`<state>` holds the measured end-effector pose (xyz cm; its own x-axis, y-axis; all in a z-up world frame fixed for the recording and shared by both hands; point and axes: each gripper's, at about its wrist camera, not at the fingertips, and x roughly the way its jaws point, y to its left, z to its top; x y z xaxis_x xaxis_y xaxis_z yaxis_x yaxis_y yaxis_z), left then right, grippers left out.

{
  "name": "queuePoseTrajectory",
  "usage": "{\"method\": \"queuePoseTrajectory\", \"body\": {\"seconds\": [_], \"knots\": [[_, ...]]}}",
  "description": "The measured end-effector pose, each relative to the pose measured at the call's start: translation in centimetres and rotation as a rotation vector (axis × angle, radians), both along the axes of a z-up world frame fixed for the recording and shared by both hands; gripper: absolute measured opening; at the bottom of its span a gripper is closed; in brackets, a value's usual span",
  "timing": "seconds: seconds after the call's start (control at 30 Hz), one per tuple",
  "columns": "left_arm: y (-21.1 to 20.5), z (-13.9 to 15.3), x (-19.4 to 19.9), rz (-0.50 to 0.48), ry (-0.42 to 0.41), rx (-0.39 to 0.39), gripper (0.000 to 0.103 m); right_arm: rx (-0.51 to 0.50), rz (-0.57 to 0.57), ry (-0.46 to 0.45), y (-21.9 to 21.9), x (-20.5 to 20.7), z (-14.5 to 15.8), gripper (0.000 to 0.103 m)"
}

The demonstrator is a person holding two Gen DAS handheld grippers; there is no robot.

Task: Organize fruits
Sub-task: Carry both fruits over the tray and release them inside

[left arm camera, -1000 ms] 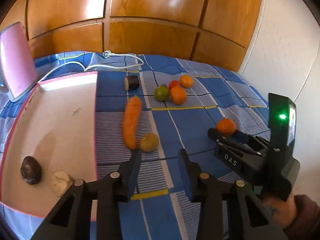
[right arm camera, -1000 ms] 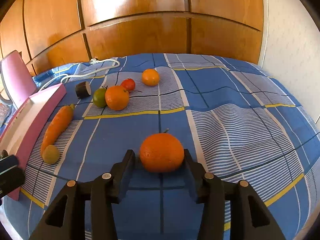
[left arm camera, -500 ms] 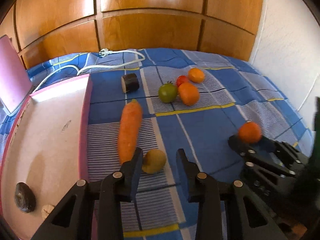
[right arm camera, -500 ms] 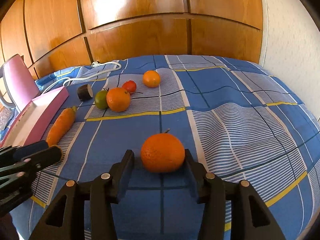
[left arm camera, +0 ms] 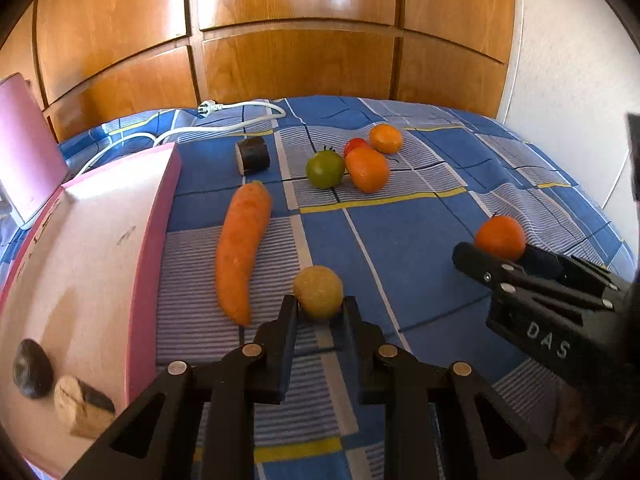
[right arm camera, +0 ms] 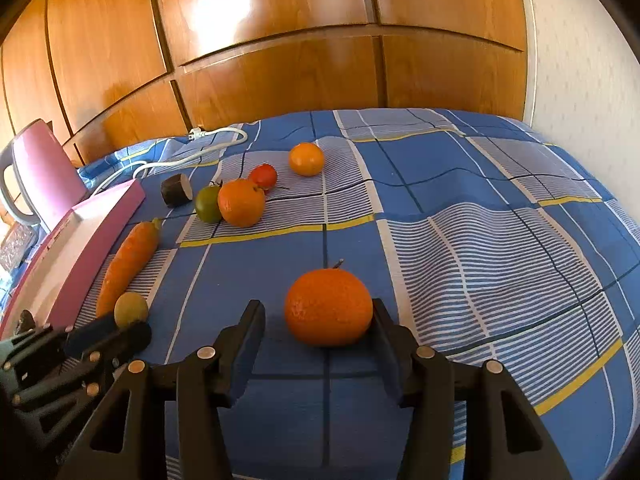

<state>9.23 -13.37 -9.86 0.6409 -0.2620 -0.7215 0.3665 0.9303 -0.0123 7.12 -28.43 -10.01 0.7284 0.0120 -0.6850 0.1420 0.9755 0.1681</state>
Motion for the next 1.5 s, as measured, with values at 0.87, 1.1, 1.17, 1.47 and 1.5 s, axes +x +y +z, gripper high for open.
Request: {"method": "queuePoseTrajectory", "body": {"seconds": [0.87,1.1,1.17,1.47,1.5], "knots": [[1.3,0.5,-1.4,0.038,0.032,-0.043,0.022,-0.031,0.046,0.068,1.7,-1.0,0.6,0.039],[1.6,1.3,-2.4,0.043,0.021,-0.052,0.022,-0.033,0.07,0.076,2.3,-1.3,0.2,0.041],[1.8,1.7,-2.7,0.044,0.009,-0.056,0.022,-0.029,0.061,0.064,2.3,-1.4,0.1,0.041],[2.8,3.3,-3.8,0.066,-0.033,-0.069,0.022,-0.074,0.057,0.048,2.8,-1.9,0.2,0.039],[2.9,3.5,-3.9,0.069,-0.036,-0.07,0.022,-0.072,0.056,0.048,2.8,-1.9,0.3,0.039]]}}
